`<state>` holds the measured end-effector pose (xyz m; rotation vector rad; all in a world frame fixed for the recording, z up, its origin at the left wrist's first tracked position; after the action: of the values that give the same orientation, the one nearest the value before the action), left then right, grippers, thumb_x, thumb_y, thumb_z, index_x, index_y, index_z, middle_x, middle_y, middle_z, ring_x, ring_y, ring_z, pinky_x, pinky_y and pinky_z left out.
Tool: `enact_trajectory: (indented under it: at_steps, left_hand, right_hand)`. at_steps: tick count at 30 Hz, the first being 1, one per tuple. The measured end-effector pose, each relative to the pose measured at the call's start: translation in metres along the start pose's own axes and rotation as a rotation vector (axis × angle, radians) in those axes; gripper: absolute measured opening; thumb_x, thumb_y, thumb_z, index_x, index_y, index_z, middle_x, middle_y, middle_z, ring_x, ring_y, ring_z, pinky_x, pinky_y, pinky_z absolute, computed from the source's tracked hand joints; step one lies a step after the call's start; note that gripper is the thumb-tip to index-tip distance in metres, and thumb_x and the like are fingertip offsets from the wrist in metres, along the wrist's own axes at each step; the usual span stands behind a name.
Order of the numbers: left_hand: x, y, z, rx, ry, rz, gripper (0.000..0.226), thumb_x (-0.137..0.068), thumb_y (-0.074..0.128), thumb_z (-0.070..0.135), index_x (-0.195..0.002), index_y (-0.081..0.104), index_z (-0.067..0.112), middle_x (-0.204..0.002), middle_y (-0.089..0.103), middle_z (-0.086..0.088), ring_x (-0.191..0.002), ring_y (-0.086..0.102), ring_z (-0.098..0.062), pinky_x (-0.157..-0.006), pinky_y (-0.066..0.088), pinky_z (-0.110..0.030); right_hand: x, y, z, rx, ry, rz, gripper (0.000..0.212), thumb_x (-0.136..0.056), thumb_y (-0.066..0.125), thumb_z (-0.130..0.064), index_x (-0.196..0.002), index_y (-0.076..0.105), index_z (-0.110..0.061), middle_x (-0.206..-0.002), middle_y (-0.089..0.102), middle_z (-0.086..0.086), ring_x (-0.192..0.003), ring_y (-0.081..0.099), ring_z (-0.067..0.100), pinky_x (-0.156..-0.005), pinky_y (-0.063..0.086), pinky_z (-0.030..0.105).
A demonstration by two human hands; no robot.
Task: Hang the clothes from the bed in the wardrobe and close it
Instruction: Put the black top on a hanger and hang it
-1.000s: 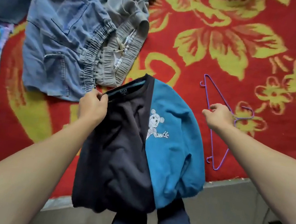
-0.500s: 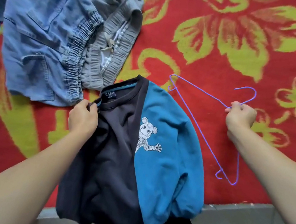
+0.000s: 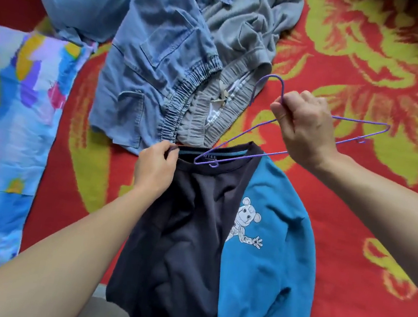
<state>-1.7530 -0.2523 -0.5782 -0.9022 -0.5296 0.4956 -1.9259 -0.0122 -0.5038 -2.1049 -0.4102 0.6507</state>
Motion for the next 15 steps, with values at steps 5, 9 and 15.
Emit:
enact_trajectory:
  at_steps: [5, 9, 15]
  left_hand:
    - [-0.009, 0.000, -0.014, 0.030, 0.094, -0.004, 0.017, -0.092, 0.055, 0.022, -0.095, 0.070, 0.014, -0.093, 0.072, -0.009, -0.090, 0.063, -0.030, -0.075, 0.045, -0.039]
    - [-0.019, -0.002, -0.026, 0.104, 0.078, -0.002, 0.017, -0.092, 0.056, 0.019, -0.096, 0.071, 0.013, -0.094, 0.072, -0.010, -0.091, 0.063, -0.029, -0.079, 0.046, -0.040]
    - [-0.032, -0.004, -0.018, 0.328, 0.094, -0.035, 0.016, -0.093, 0.056, 0.018, -0.084, 0.067, 0.012, -0.072, 0.065, 0.004, -0.065, 0.053, -0.006, -0.068, 0.042, -0.026]
  right_hand:
    - [-0.024, 0.035, -0.026, 0.003, -0.059, -0.018, 0.036, -0.099, 0.043, -0.037, -0.088, 0.060, -0.007, -0.083, 0.061, 0.016, -0.081, 0.054, 0.034, -0.077, 0.031, 0.038]
    - [-0.037, 0.069, -0.043, -0.125, -0.021, -0.090, 0.034, -0.098, 0.045, -0.034, -0.083, 0.057, -0.006, -0.074, 0.055, 0.011, -0.075, 0.051, 0.032, -0.069, 0.027, 0.034]
    - [-0.009, 0.165, -0.084, -0.400, 0.167, -0.444, 0.032, -0.098, 0.050, -0.029, -0.070, 0.054, -0.013, -0.061, 0.056, 0.000, -0.058, 0.050, 0.015, -0.059, 0.034, 0.032]
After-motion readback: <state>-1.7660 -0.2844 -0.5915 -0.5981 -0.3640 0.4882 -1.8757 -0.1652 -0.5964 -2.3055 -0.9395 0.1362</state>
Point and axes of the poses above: each hand's wrist, its own x-axis away from the middle knuckle, its own y-axis out of the palm, z = x × y, the point moved 9 cm from there along -x, towards the middle knuckle
